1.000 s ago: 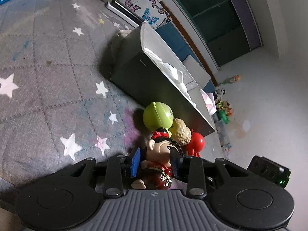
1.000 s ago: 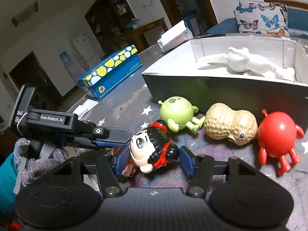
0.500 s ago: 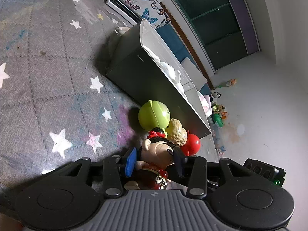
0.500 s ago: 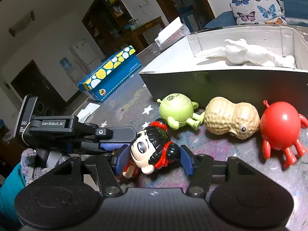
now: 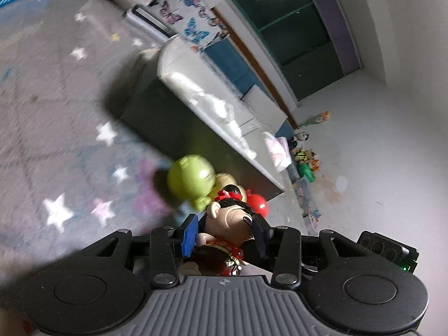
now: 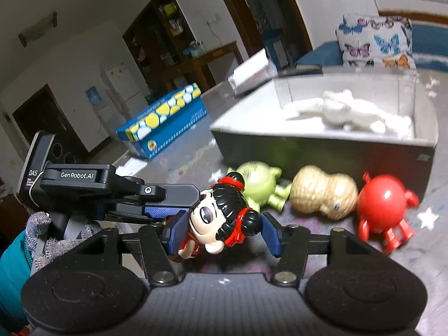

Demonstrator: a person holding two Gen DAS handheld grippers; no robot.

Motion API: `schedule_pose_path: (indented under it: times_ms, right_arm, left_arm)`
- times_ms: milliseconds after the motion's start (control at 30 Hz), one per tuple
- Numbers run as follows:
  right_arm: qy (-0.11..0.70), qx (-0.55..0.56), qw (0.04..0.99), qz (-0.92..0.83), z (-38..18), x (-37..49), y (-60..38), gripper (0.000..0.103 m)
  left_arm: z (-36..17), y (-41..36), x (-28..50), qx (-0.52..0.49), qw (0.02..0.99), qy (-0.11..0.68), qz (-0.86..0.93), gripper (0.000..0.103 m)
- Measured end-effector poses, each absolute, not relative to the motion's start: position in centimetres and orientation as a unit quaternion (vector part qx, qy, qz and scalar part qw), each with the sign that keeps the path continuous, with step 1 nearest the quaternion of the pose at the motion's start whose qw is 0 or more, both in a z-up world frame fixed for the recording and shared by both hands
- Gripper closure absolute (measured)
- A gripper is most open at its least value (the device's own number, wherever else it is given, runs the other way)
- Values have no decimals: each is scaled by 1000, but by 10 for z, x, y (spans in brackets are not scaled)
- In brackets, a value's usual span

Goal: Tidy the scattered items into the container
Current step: 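Carry the doll with both grippers over the white box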

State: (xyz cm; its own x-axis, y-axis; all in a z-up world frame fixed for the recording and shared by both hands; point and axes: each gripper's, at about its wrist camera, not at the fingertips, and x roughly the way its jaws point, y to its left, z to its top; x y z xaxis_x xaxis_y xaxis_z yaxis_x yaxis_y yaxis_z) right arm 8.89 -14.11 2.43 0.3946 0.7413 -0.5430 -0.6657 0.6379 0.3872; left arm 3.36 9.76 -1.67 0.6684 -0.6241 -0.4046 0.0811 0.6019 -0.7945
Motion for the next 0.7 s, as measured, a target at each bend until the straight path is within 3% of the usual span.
schedule_pose_path:
  times_ms: [400,700]
  right_arm:
    - [270,45,882,384,86,139,-170,46]
    - [302,40,886,350,83,215,-186,46]
  left_arm:
    - [44,64,117,-356,854,281,-254,58]
    - [19,40,200,-378,831,306,-270,58]
